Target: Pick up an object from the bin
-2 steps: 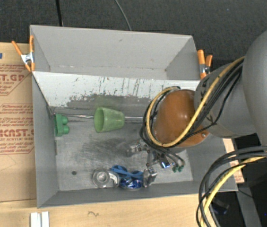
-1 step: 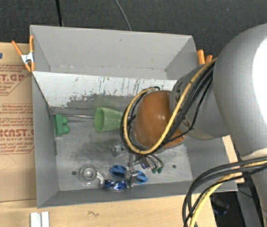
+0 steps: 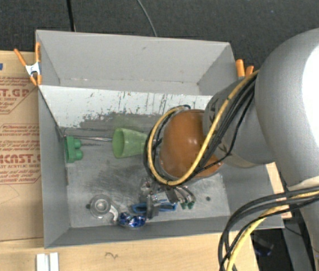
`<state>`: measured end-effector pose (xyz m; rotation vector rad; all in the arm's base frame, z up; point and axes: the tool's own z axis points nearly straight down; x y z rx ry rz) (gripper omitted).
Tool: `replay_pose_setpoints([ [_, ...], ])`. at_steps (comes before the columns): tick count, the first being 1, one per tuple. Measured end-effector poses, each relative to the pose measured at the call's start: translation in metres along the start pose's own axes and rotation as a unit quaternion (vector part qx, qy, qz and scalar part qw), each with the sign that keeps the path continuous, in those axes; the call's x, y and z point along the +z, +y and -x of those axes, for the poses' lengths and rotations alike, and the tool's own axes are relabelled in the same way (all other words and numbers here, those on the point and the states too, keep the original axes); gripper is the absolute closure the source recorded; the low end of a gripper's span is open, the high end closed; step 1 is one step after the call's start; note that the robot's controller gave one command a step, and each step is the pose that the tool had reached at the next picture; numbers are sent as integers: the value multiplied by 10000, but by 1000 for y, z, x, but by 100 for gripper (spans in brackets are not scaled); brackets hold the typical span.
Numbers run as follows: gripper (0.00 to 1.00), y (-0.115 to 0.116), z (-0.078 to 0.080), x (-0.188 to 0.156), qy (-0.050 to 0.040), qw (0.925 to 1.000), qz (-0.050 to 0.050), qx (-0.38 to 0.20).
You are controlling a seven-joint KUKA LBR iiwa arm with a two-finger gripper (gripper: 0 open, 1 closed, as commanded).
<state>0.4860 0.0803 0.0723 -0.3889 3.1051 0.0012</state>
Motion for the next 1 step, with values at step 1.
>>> replay_pose_setpoints([
  [1, 100, -18, 6, -159, 18, 9946, 0, -1037],
])
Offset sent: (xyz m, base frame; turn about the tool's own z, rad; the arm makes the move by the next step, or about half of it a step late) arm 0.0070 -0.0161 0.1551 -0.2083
